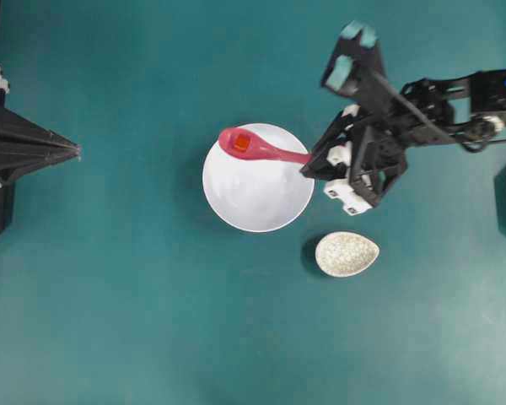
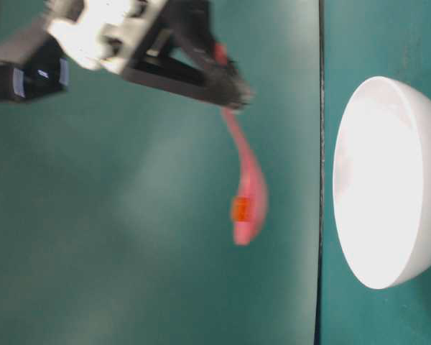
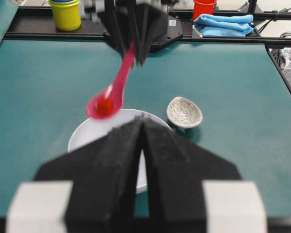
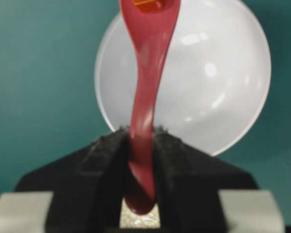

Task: Grip the spoon and scoop the red block from the bowl with right arm.
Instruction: 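Hold the spoon with the red cube raised above the bowl rim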

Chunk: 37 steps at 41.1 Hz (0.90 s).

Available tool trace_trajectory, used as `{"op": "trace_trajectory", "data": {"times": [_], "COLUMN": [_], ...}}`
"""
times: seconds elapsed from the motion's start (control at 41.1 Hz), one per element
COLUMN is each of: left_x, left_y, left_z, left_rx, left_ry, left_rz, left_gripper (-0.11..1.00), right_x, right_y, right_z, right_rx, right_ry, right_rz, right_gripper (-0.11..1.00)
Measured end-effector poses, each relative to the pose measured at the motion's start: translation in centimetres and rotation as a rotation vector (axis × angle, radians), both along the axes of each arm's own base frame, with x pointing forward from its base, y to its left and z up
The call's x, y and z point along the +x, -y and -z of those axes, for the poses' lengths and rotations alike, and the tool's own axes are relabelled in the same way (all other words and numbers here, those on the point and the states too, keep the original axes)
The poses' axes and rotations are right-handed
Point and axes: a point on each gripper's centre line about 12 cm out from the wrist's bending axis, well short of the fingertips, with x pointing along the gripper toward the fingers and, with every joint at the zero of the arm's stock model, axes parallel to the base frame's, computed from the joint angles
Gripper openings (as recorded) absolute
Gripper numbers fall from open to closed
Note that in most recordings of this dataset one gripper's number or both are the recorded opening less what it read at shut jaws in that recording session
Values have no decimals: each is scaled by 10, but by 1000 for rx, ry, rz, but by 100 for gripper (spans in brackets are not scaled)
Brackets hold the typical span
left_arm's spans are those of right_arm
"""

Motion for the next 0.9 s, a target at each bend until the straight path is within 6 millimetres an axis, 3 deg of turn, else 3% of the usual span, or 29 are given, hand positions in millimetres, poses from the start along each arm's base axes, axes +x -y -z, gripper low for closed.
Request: {"op": "trace_trajectory", "data": {"times": [0.292, 0.901], "left_x": [0, -3], "left_y": [0, 0], "left_z": [-1, -8], "left_rx": [-2, -5], "left_ry": [5, 31], "left_rz": [0, 0], "left_gripper": [0, 0], "right_x": [-7, -12], "right_y": [-2, -2], "right_z": [-35, -44], "right_rx": [-2, -30], "right_ry": [66, 81], "right_rz": [-11, -21], "right_gripper": [22, 22]}}
